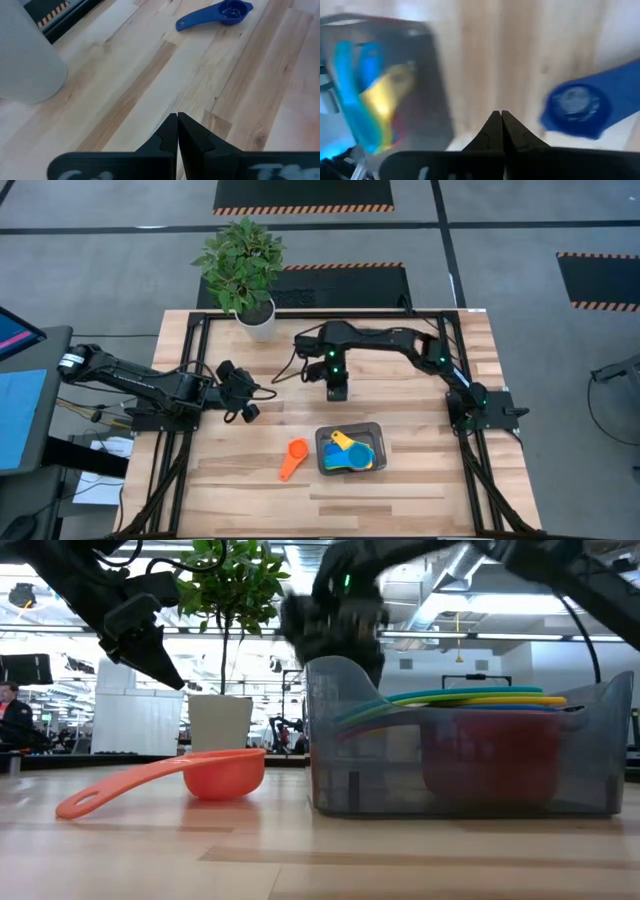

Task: Nest measuring cups in basket
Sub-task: Stack the orange measuring cup on top of the light blue measuring cup in the black bin

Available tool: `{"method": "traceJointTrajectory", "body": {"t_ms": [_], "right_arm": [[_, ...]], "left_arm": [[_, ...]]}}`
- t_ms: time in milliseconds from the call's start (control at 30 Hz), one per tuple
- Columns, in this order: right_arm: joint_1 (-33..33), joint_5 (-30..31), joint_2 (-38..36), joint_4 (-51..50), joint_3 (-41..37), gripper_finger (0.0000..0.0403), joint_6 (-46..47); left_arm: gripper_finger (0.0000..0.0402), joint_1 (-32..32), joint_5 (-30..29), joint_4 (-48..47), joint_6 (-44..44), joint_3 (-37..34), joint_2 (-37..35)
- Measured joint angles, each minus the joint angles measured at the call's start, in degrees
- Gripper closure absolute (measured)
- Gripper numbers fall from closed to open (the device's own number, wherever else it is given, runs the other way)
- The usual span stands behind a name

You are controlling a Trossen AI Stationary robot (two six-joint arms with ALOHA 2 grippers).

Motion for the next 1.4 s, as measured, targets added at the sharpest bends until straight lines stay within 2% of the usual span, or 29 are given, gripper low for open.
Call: {"method": "traceJointTrajectory", "body": {"t_ms": [67, 200, 300, 400, 467, 500, 667, 733, 800, 900, 967, 1100, 1267, 1400], "right_arm": [[1.5, 0.5, -2.8, -0.8, 0.0, 0.0402, 0.4], [3.2, 7.0, -8.4, -3.1, 0.0, 0.0400, 3.9], [2.9, 13.7, -13.3, -4.4, -0.7, 0.0399, 9.2], [2.1, 22.7, -20.5, -3.6, -6.0, 0.0399, 16.1], [1.3, 28.1, -26.8, 0.4, -13.2, 0.0398, 21.2], [0.8, 28.9, -30.3, 3.3, -17.7, 0.0397, 23.3], [0.8, 26.8, -50.1, 24.5, -45.5, 0.0396, 32.1], [2.0, 26.1, -57.0, 34.1, -55.8, 0.0396, 34.4], [3.3, 26.0, -62.4, 43.6, -64.5, 0.0395, 35.5], [5.2, 26.1, -68.2, 55.7, -73.5, 0.0395, 35.5], [6.1, 26.1, -70.7, 59.1, -77.0, 0.0395, 34.0], [7.9, 26.9, -73.4, 59.4, -79.4, 0.0395, 31.3], [10.4, 28.4, -75.9, 54.5, -79.5, 0.0395, 31.7], [12.1, 30.8, -78.2, 48.6, -79.5, 0.0395, 35.3]], "left_arm": [[0.0401, 0.0, 0.0, 0.0, 0.0, 0.0, 0.0], [0.0401, 0.0, 0.0, -0.1, 0.5, 0.0, 0.0], [0.0401, 0.0, 0.0, 0.0, 1.5, 0.0, 0.0], [0.0401, 0.0, 0.0, 0.0, 2.1, 0.0, 0.0], [0.0401, 0.0, 0.0, 0.0, 2.1, 0.0, 0.0], [0.0401, 0.0, 0.1, 0.0, 2.1, 0.0, 0.0], [0.0401, 0.0, 4.0, 1.6, 3.6, 0.0, 0.0], [0.0401, 0.1, 7.2, 6.2, 5.9, 0.0, 0.6], [0.0401, 0.0, 13.3, 13.1, 10.1, 0.0, 2.7], [0.0401, -0.4, 19.7, 25.1, 14.3, 0.1, 8.5], [0.0401, -1.2, 20.2, 26.2, 14.1, 2.0, 12.9], [0.0401, -4.4, 19.2, 15.4, 9.9, 11.8, 21.3], [0.0401, -9.5, 13.3, -4.9, 10.4, 27.9, 34.0], [0.0392, -10.7, 11.6, -20.4, 4.8, 38.9, 42.8]]}}
